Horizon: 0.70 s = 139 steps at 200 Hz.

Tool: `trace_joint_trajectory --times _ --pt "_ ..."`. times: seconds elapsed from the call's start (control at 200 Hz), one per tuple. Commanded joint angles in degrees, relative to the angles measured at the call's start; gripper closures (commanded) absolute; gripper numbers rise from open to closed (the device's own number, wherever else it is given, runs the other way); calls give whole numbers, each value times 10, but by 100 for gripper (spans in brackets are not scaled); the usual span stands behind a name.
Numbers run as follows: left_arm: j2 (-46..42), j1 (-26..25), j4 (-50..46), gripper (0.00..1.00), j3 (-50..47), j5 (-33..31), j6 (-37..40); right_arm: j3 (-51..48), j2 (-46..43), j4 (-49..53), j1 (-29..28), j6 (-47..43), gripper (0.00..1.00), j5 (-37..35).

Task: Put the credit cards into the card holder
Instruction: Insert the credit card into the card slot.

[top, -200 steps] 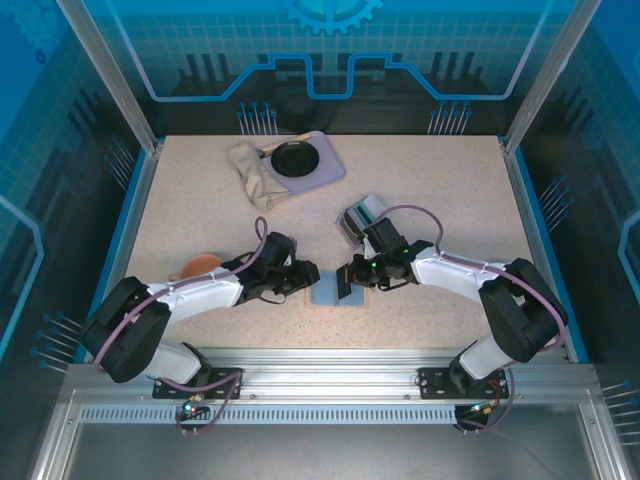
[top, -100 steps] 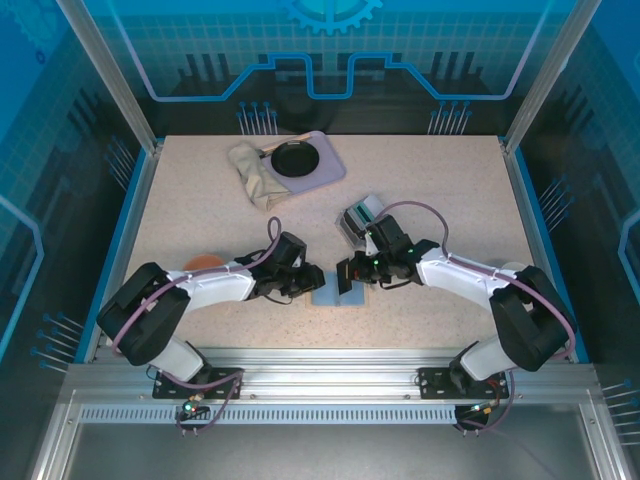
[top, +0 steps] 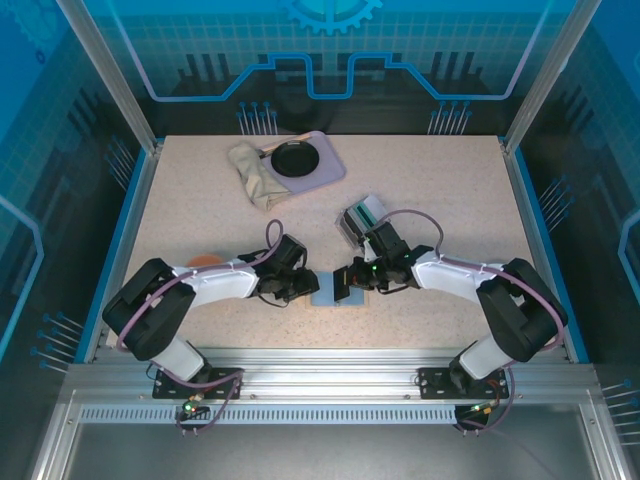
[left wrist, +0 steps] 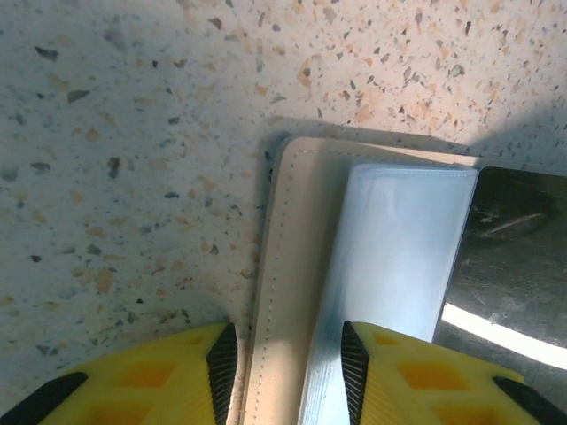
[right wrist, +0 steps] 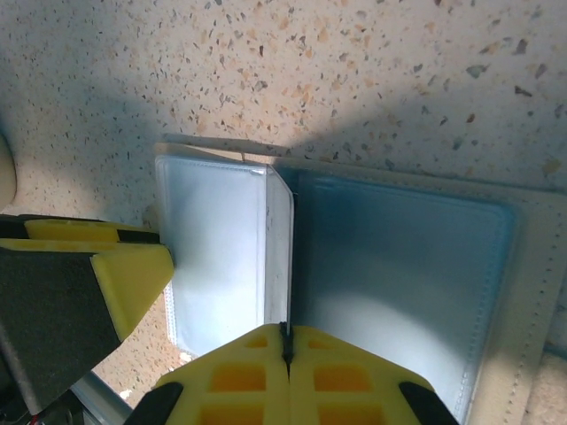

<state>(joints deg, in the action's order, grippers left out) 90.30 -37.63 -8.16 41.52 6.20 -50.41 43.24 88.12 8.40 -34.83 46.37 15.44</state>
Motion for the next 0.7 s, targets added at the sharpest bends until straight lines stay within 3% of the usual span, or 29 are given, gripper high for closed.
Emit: trace_joint_trajectory --times 0.0,0.395,0.69 --pt "25 -3 -6 67 9 2 11 -13 -9 -12 5 11 99 7" --pt "30 -4 -7 79 7 7 14 -57 -47 -48 25 35 98 30" --pt "48 -9 0 86 10 15 15 -70 -8 -69 22 36 99 38"
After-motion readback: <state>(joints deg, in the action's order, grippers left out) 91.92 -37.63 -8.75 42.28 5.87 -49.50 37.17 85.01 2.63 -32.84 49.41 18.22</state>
